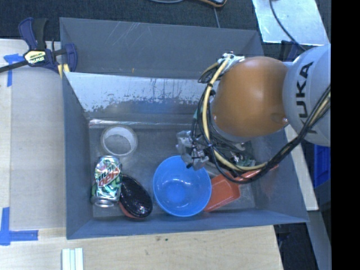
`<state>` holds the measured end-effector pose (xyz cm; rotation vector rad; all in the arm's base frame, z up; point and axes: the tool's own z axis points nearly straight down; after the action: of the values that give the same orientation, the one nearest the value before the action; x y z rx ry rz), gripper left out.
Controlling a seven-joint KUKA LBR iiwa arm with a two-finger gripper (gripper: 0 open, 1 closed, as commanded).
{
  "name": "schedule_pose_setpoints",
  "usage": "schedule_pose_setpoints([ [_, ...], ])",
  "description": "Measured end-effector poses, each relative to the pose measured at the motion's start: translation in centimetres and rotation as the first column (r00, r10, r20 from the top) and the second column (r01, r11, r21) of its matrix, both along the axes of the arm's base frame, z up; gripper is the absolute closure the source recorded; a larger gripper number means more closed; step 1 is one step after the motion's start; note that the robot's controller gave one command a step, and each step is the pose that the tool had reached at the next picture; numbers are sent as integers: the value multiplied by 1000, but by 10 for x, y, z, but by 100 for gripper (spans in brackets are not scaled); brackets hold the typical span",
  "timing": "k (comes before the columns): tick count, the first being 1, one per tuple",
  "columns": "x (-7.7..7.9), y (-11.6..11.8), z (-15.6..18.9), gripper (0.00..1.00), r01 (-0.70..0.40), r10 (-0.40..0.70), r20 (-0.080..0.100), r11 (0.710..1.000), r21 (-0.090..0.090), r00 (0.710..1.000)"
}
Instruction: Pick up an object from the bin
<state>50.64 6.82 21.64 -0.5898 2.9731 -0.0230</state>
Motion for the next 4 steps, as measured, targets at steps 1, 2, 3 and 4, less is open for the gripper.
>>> schedule_pose_setpoints([
  [1, 22, -3, 8, 100, 62, -62, -6, 998, 7, 998],
  [2, 27, 3, -14, 100, 235, -234, -5, 972, 25, 972],
  [3, 73, 21, -13, 100, 139, -139, 10, 990, 18, 990],
  [4, 57, 116, -51, 100, 59, -59, -2, 998, 7, 998],
])
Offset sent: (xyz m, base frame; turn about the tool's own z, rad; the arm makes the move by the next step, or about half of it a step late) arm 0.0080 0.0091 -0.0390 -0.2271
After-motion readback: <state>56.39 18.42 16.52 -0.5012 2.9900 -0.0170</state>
